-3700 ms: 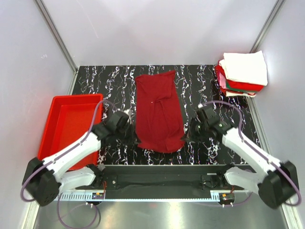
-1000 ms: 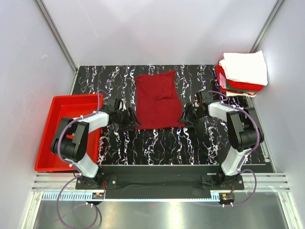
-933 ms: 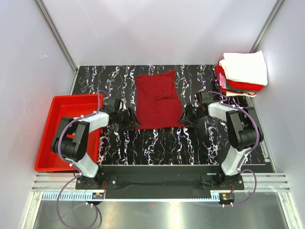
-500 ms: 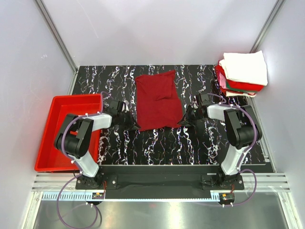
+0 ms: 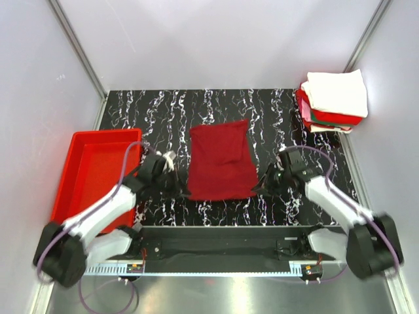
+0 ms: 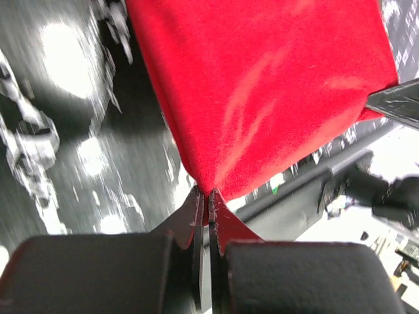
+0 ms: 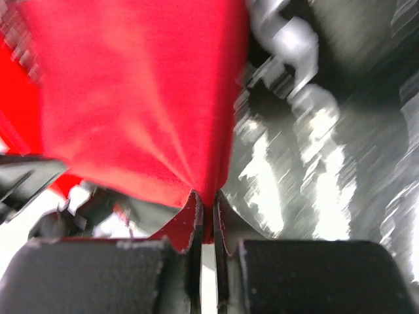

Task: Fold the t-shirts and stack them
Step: Fold the tshirt

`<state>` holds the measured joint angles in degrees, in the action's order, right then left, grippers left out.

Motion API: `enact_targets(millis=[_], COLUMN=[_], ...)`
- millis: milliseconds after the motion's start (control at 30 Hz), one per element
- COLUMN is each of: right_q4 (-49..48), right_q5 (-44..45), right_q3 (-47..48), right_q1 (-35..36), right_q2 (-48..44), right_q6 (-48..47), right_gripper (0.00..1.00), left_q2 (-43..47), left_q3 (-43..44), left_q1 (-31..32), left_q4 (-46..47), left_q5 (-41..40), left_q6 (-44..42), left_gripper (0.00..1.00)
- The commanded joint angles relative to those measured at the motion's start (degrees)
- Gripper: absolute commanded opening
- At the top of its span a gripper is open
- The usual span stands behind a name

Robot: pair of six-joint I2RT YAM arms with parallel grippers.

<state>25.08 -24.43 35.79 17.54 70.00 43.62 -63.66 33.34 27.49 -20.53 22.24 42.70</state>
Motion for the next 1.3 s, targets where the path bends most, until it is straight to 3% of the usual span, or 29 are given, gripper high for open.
enact_targets(millis=[0, 100, 267, 433, 600, 933, 1133, 1267], right_q4=[8.92, 13.67, 17.72, 17.90, 17.63, 16.05, 18.51, 18.25], right_q5=[3.67, 5.61, 10.01, 14.57, 16.86, 12.13, 11.15, 9.67], right_q3=[1.64, 4.10, 11.04, 18.69, 26.41, 40.57, 55.68, 71.81], right_q1=[4.95, 8.82, 8.83, 8.74, 6.90, -1.71, -3.56, -5.84], right_q2=[-12.03, -18.56, -17.19, -7.61, 2.92, 20.34, 38.08, 54.13], right_q6=[7.78, 11.22, 9.56, 5.26, 0.52, -6.87, -11.88, -13.20], right_gripper=[0.00, 0.00, 0.00, 0.00, 0.00, 0.00, 0.00, 0.00], left_q2=[11.92, 20.12, 19.20, 9.18, -2.05, -23.60, -39.59, -55.72], left_q3=[-1.18, 1.44, 9.71, 17.62, 24.04, 41.26, 55.58, 68.58], left_q1=[3.36, 4.16, 3.98, 0.22, -6.30, -12.45, -15.61, -18.51], left_q4=[-9.94, -17.42, -23.06, -23.15, -21.74, -22.70, -24.20, -26.47], left_q5=[-3.24, -5.09, -8.08, -8.88, -3.53, 1.58, 0.26, 1.22], left_q6=[3.44, 4.67, 1.34, -4.54, -9.55, -16.42, -16.95, -16.16], left_gripper=[0.00, 0.00, 0.02, 0.02, 0.02, 0.01, 0.01, 0.06])
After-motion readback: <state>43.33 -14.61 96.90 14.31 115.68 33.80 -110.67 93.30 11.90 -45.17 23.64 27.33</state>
